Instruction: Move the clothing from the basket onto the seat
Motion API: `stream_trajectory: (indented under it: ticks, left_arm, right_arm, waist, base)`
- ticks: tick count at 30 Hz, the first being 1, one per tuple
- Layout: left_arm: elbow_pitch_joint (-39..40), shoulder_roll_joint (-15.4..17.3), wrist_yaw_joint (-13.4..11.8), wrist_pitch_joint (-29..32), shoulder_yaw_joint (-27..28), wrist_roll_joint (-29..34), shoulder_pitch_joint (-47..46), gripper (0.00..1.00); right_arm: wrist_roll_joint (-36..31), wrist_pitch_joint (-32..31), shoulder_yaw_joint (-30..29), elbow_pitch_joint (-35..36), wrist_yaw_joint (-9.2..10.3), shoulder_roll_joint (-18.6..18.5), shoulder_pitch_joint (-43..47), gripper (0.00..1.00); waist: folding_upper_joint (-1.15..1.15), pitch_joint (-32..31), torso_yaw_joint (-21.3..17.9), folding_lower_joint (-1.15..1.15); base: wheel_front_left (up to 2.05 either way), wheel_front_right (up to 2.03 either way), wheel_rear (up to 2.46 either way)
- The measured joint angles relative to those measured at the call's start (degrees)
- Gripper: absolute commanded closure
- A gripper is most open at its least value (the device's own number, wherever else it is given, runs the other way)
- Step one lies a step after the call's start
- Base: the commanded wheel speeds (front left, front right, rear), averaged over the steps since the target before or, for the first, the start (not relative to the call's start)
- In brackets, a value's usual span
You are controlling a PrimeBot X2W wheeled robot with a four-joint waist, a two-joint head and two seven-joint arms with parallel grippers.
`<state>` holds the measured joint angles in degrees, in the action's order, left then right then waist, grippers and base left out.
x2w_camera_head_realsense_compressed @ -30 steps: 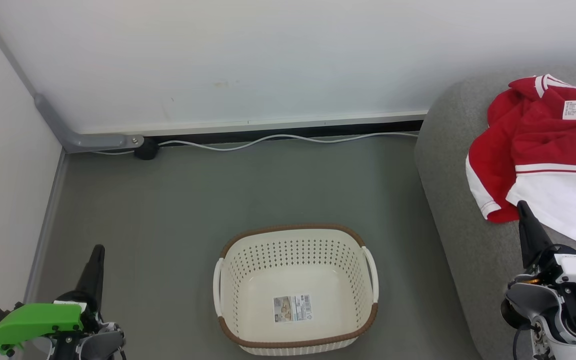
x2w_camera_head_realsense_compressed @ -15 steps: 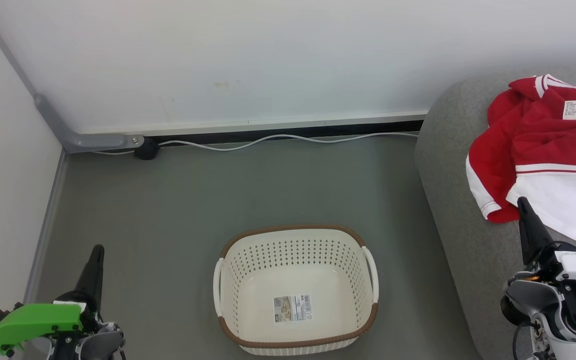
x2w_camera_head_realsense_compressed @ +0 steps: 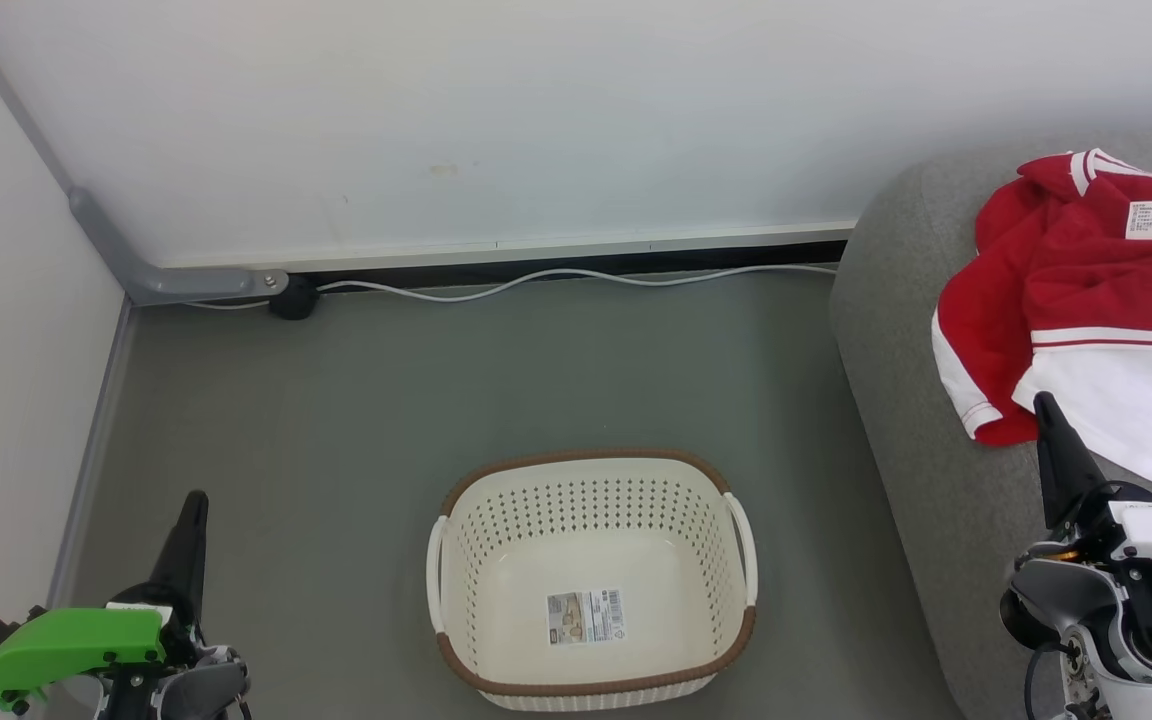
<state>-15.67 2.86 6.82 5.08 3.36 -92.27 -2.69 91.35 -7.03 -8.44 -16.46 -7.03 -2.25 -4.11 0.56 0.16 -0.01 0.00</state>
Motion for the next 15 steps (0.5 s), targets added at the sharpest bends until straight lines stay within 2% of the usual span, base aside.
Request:
stream_trajectory:
  ticks: [15]
  left_arm:
    - [-0.2, 0.0, 0.04, 0.37, 0.03, 0.0, -0.04, 1.0]
  right_arm:
    - [0.0, 0.01, 0.12, 0.07, 0.0, 0.0, 0.0, 1.0]
  waist:
    - [0.0, 0.0, 0.0, 0.0]
  base:
    - [0.0, 0.0, 0.0]
